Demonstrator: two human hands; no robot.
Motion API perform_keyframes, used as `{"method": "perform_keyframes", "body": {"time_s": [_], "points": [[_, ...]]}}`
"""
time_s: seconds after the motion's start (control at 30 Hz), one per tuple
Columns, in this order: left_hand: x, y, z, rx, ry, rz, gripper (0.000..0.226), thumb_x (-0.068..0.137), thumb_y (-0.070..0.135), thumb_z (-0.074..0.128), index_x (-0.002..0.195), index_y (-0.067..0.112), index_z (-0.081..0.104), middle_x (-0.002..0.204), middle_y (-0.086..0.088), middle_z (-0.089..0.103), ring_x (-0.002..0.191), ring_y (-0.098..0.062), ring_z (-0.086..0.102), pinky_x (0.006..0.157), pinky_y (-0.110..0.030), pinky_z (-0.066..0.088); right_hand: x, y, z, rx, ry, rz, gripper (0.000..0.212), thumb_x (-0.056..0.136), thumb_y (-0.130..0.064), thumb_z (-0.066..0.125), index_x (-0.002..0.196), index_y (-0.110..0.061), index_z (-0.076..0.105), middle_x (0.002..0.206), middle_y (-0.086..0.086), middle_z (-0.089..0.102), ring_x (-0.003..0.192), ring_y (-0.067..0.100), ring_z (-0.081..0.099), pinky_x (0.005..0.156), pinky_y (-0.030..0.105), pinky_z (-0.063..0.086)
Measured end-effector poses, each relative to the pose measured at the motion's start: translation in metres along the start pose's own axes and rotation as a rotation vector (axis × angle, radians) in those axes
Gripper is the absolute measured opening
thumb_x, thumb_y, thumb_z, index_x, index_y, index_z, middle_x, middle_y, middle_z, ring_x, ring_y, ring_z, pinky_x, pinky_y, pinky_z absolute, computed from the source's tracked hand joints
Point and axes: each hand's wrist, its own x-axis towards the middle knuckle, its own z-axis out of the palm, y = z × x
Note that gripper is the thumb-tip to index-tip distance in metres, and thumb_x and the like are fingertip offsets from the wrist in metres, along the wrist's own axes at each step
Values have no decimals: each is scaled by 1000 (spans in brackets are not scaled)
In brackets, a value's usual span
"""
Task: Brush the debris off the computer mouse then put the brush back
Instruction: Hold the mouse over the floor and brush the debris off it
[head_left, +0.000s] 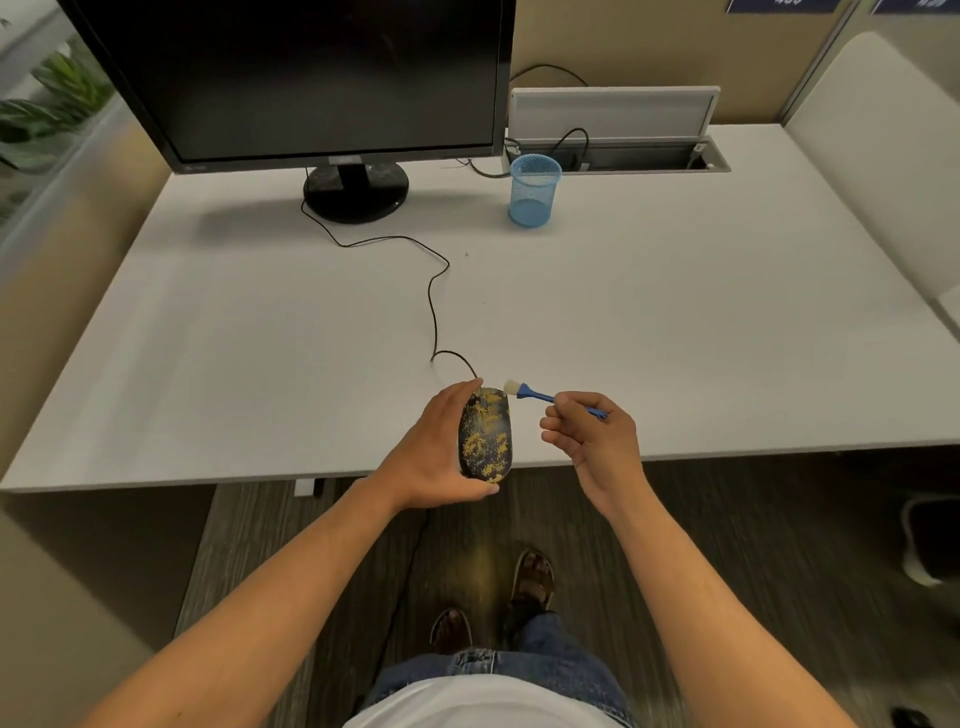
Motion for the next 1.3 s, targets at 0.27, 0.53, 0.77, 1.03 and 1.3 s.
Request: {"method": "perform_keyframes", "body": {"time_s": [0.27, 0.53, 0.77, 1.03, 1.3], "points": [[-39, 5, 10, -9, 7, 48, 120, 61, 51, 88, 152, 31, 12, 152, 9, 24, 140, -11, 30, 111, -28, 35, -34, 19, -9, 21, 16, 8, 8, 94, -8, 69, 101, -5, 70, 79, 10, 74, 71, 19, 73, 64, 26, 61], [-60, 21, 24, 2, 27, 37, 120, 61, 50, 88, 151, 34, 11, 149, 15, 22, 134, -2, 25, 111, -26, 31, -43, 18, -19, -14, -20, 21, 9, 97, -14, 66, 102, -7, 68, 79, 10, 73, 66, 18, 71, 60, 26, 60], [-79, 43, 45, 0, 36, 14, 120, 62, 51, 87, 152, 33, 10, 152, 9, 22, 138, -8, 28, 109, -24, 30, -49, 8, -33, -42, -91, 8, 9, 105, -16, 54, 106, -8, 57, 78, 12, 74, 63, 20, 71, 55, 25, 59], [-93, 63, 72, -9, 56, -25, 123, 60, 53, 86, 153, 36, 7, 153, 16, 20, 142, -5, 22, 115, -28, 27, -60, 3, -52, -183, -171, -21, 7, 104, -14, 54, 99, -10, 57, 77, 12, 73, 61, 20, 69, 51, 23, 53], [-101, 72, 86, -4, 74, -37, 125, 60, 51, 87, 155, 28, 9, 155, 9, 20, 144, -10, 23, 117, -30, 26, -64, 6, -69, -272, -226, 18, 7, 104, -15, 54, 105, -8, 57, 77, 11, 73, 62, 19, 69, 52, 22, 53]]}}
